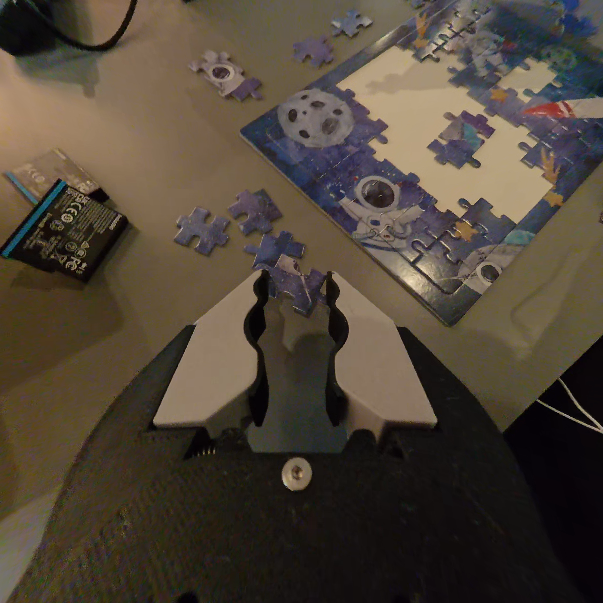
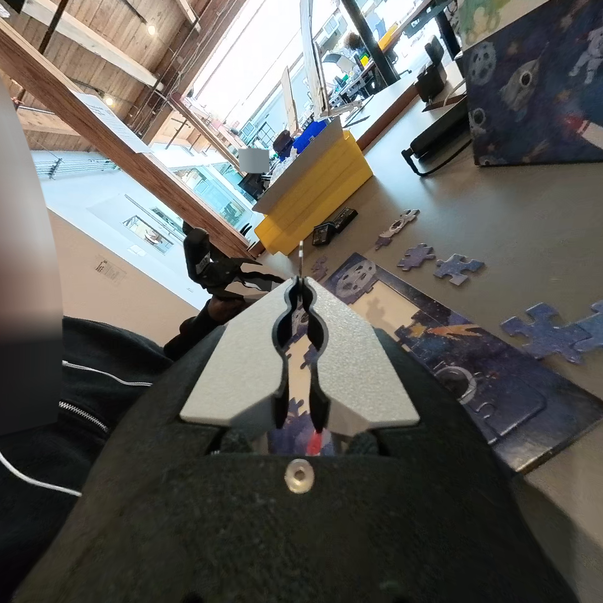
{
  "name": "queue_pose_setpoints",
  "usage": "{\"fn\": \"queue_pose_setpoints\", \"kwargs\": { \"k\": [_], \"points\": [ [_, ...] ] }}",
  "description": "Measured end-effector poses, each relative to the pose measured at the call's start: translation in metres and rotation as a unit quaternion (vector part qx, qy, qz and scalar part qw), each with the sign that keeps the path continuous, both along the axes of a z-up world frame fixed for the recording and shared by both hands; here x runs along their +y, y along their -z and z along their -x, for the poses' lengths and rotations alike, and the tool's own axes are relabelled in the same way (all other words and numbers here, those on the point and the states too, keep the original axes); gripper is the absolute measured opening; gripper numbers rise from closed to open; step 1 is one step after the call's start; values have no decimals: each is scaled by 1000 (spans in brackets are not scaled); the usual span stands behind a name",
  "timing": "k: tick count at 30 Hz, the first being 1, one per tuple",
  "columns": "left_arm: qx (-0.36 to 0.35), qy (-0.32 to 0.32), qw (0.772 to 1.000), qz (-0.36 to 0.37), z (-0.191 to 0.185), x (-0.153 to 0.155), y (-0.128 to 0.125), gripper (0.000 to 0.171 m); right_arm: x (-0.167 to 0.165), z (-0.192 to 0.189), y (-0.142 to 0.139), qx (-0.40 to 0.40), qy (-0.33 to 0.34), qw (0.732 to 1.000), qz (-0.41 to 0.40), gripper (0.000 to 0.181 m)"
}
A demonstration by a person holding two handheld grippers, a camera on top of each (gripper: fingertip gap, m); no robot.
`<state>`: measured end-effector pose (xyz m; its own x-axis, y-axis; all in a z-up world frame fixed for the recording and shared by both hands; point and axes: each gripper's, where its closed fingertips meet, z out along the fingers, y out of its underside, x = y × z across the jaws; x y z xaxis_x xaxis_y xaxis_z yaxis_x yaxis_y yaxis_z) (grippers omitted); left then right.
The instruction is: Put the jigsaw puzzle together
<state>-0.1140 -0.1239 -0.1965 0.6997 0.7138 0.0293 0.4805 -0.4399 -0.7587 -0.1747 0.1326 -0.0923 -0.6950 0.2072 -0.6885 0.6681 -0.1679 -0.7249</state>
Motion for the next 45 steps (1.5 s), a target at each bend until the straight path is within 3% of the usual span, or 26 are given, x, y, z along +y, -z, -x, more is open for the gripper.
{"fn": "queue_pose_setpoints", "kwargs": {
  "k": [37,45],
  "points": [
    [-12,-17,999,26,3,-13,8,33,6,5,2,-3,14,1000,7,0],
    [41,-49,998,-1,15,-11,-19,40,-3,2,12,-13,-1,1000,-8,0]
  ]
}}
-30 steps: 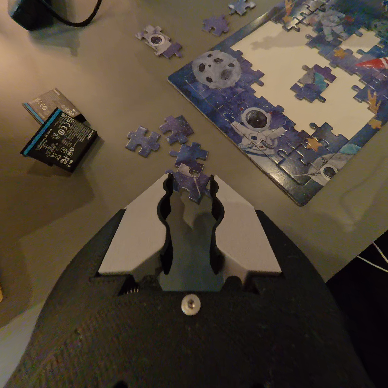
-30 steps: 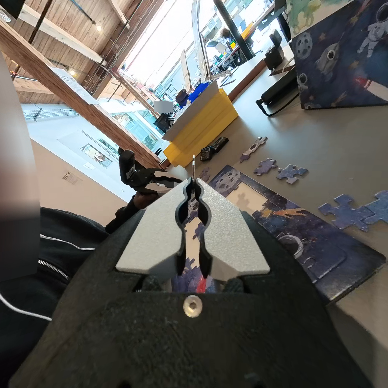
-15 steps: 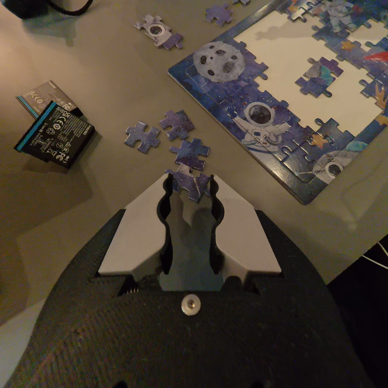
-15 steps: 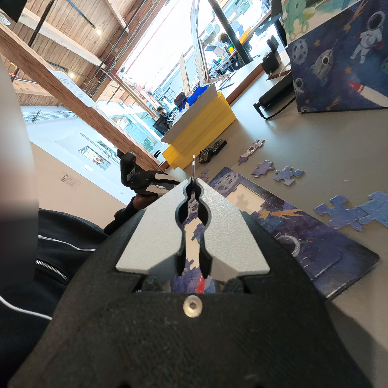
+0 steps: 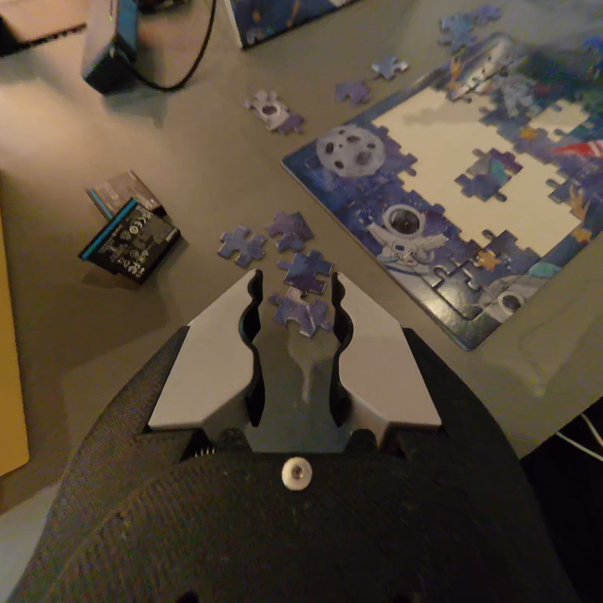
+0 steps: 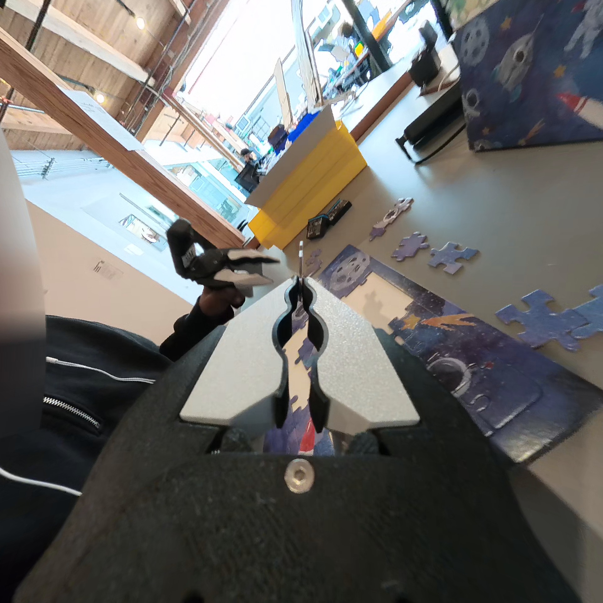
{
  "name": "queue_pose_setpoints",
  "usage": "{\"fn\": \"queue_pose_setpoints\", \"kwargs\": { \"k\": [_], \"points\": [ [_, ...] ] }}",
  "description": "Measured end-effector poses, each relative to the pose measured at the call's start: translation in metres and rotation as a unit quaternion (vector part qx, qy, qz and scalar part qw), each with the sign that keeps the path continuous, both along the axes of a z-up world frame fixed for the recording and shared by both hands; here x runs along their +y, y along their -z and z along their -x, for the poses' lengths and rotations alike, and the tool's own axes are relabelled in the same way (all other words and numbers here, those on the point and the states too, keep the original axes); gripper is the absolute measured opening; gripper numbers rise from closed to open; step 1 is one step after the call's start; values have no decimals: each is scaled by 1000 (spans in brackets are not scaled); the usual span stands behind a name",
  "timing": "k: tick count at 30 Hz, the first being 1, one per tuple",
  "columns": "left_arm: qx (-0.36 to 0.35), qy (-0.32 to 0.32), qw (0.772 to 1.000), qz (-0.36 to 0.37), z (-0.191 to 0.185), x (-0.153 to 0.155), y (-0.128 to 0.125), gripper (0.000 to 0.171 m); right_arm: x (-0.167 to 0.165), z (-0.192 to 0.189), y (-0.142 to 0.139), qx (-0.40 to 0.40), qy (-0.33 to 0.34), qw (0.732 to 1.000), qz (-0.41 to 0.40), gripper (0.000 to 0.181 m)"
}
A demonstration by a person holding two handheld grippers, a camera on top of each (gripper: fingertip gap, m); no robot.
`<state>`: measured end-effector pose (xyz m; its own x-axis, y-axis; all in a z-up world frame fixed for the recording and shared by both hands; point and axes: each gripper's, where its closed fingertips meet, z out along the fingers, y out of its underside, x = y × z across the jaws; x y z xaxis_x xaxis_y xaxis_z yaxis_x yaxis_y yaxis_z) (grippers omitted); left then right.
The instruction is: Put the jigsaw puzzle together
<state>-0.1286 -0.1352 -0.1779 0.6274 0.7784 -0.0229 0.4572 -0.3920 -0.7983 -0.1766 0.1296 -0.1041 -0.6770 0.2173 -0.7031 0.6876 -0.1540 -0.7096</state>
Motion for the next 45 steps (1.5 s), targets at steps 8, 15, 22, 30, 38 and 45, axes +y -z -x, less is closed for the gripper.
{"fn": "queue_pose_setpoints", "kwargs": {
  "k": [8,15,22,30,38,45],
  "points": [
    [25,103,993,-58,-2,81,-27,40,-18,-10,16,-16,-37,999,-25,0],
    [20,225,969,-96,-13,165,-45,49,-30,-22,23,-28,-72,996,-33,0],
    [5,257,962,-92,-6,209,-37,65,-49,-37,23,-28,-108,993,-37,0],
    [-15,278,956,-91,-26,218,-29,63,-53,-38,24,-35,-110,993,-29,0],
    [-25,284,956,-69,-31,208,-19,61,-62,-37,30,-41,-115,992,-31,0],
    [-24,243,969,-40,-17,179,-7,57,-67,-30,51,-48,-127,986,-99,0]
  ]
}}
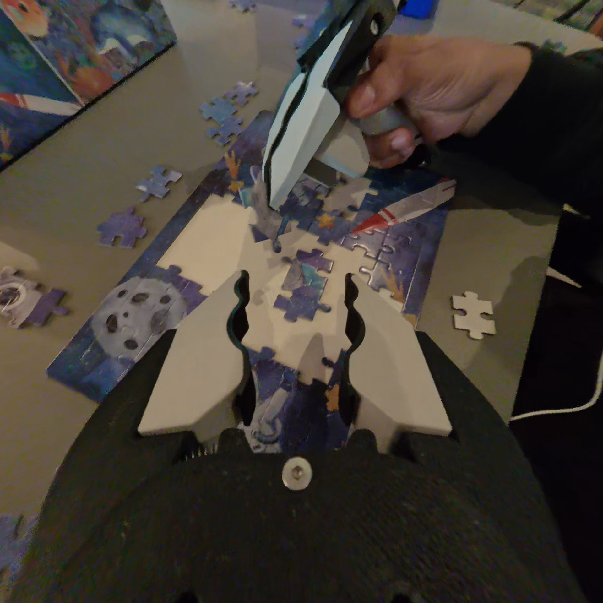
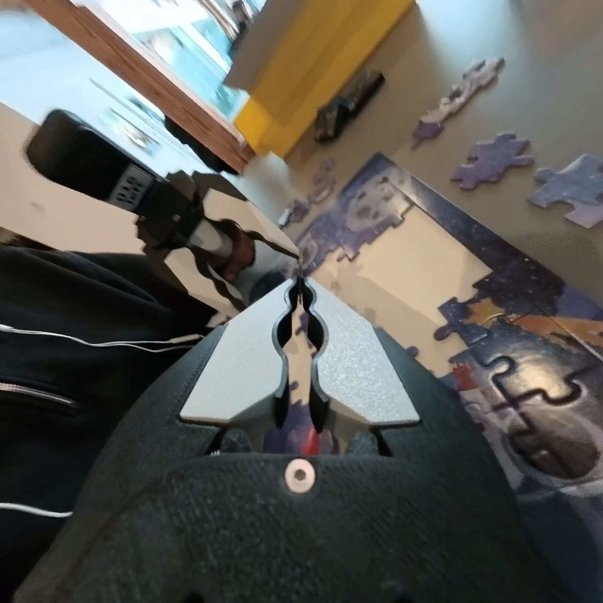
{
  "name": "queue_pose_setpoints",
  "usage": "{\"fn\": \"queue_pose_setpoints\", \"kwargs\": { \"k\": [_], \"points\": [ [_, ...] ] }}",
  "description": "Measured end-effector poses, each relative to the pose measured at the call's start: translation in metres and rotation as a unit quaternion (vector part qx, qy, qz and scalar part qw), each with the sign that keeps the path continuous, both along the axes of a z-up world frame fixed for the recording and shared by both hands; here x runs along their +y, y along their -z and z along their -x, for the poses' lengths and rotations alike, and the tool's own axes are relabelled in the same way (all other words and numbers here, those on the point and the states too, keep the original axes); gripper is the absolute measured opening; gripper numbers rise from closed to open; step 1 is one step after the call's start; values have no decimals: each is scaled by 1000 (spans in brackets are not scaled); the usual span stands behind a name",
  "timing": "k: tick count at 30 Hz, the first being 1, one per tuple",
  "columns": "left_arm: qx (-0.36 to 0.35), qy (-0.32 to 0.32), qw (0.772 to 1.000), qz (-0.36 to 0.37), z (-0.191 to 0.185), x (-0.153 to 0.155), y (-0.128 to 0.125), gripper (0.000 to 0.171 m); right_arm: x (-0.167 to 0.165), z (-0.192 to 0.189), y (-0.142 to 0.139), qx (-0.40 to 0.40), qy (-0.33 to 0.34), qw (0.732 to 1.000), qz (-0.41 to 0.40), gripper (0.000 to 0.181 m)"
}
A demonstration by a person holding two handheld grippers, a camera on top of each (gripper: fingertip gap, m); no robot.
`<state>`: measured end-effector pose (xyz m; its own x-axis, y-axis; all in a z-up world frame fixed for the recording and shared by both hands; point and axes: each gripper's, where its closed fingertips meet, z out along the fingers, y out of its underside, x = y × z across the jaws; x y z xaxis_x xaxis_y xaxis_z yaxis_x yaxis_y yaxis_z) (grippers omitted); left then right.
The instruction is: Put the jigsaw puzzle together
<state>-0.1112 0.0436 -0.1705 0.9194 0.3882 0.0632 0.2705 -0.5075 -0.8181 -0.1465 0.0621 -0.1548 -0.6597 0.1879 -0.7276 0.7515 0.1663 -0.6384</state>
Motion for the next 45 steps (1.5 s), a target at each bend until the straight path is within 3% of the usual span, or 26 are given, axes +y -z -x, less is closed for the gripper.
{"fn": "queue_pose_setpoints", "kwargs": {
  "k": [5,18,45],
  "points": [
    [19,-2,999,42,1,-4,13,56,-7,1,21,-6,-35,996,-80,0],
    [24,12,993,118,2,-7,38,57,-17,-3,34,-73,-128,982,-115,0],
    [23,-1,992,121,10,-17,39,57,-18,3,50,-96,-173,969,-146,5]
  ]
}}
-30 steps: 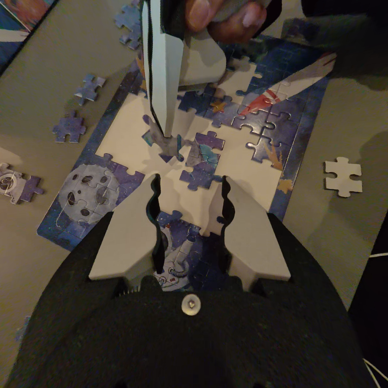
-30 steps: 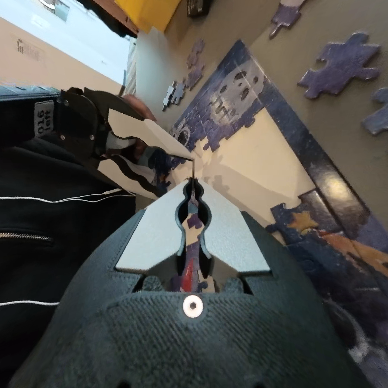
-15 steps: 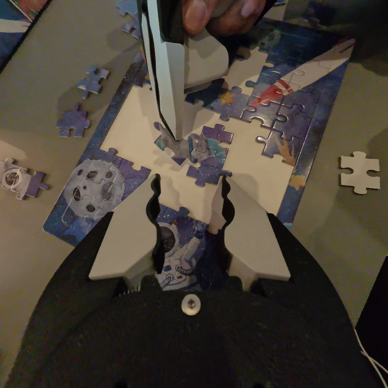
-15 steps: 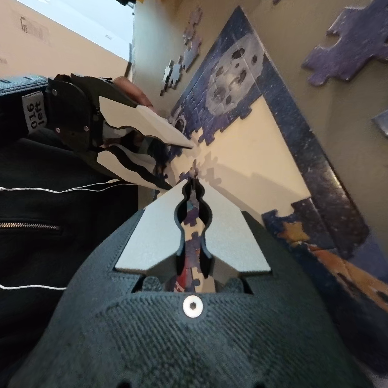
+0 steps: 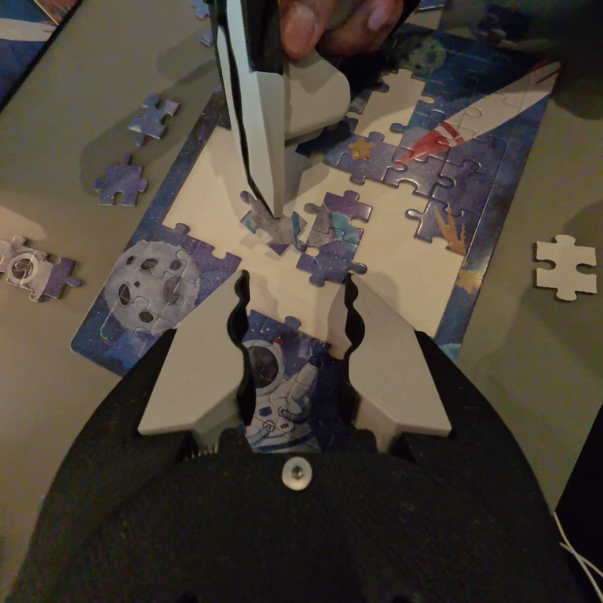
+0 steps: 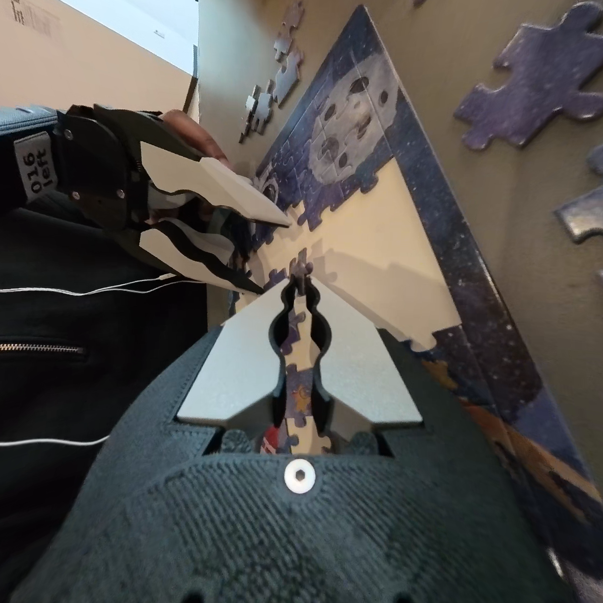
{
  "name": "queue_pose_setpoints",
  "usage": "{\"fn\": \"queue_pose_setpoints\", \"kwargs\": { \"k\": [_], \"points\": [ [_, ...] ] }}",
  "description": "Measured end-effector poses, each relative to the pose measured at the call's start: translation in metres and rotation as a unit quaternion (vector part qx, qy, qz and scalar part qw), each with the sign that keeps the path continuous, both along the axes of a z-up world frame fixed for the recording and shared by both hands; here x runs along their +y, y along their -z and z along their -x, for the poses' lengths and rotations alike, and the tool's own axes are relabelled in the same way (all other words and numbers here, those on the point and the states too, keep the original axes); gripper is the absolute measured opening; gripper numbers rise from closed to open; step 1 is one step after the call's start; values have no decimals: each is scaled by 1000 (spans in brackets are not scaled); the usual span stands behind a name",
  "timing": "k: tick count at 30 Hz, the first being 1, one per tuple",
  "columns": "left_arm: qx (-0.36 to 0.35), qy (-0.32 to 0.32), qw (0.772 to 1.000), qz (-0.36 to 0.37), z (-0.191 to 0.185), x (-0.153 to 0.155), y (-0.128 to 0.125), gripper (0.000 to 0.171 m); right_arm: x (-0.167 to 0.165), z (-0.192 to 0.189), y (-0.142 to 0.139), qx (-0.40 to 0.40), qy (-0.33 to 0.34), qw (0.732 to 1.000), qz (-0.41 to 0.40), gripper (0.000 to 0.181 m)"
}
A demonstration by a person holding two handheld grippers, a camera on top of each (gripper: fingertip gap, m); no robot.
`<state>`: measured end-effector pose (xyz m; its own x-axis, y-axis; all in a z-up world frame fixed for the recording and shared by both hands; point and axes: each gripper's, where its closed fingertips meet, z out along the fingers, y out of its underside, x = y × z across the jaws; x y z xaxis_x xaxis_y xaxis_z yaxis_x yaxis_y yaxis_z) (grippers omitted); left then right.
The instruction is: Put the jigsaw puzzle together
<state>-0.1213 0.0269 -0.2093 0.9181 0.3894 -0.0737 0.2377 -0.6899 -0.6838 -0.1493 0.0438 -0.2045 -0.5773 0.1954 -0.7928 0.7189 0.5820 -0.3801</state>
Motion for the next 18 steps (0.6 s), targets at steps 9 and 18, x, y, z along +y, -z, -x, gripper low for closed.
{"fn": "queue_pose_setpoints", "kwargs": {
  "k": [9,18],
  "points": [
    [0,-5,1000,-6,2,-3,0,56,-2,-6,-10,-7,-15,999,30,0],
    [1,-11,1000,-6,4,-8,0,56,-2,-10,2,-2,-23,1000,3,6]
  ]
}}
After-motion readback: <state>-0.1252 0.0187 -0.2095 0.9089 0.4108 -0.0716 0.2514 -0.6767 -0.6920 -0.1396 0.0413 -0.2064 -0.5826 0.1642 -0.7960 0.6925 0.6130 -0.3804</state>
